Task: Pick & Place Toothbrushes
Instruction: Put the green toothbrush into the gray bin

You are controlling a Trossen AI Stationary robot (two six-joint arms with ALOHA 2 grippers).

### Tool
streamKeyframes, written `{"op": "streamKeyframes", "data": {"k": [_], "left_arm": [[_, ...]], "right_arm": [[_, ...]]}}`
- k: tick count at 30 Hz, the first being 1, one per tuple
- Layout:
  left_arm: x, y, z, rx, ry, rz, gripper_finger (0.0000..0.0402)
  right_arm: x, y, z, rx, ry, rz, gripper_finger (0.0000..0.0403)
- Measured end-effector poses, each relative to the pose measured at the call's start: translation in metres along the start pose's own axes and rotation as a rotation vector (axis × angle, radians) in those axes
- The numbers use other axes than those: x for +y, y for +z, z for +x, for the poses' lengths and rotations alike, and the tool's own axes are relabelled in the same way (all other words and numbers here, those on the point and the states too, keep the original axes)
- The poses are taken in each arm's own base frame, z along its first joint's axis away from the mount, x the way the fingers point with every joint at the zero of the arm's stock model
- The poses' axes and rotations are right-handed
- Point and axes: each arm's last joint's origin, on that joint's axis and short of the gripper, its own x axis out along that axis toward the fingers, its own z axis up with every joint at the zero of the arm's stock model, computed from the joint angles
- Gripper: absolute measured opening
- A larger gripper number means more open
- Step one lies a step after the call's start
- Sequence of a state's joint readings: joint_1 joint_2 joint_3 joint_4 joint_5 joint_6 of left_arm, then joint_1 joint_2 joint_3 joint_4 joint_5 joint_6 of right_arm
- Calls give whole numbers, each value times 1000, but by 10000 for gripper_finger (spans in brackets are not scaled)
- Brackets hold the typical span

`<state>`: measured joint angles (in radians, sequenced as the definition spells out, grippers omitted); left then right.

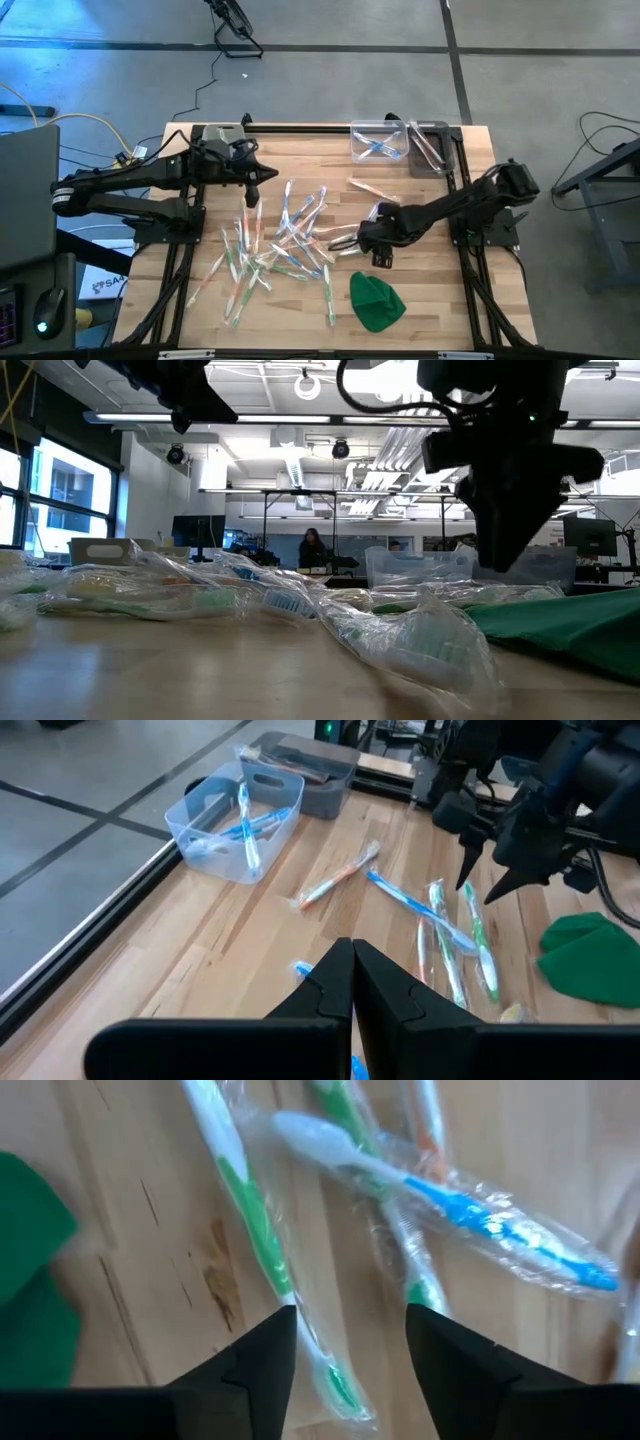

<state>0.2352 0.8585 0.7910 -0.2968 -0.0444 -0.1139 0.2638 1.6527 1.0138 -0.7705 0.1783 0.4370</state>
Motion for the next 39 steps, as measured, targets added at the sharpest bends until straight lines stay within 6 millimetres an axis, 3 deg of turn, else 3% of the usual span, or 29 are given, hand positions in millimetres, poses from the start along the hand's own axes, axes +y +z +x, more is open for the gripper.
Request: {"op": "streamKeyframes", "data": {"k": [11, 20, 24, 35, 39], "left_arm": [[0, 0, 0, -1, 0, 0, 1], [0, 0, 0, 0, 0, 0, 1], [0, 0, 0, 0, 0, 0, 1], [0, 0, 0, 3, 0, 0, 1], [0, -3, 0, 28, 4, 1, 1]], "right_arm": [[10, 0, 34, 104, -1, -38, 184], [13, 3, 40, 92, 29, -38, 180], [14, 3, 41, 99, 48, -37, 150], [16, 3, 41, 101, 67, -41, 17], [21, 1, 40, 94, 59, -84, 11]]}}
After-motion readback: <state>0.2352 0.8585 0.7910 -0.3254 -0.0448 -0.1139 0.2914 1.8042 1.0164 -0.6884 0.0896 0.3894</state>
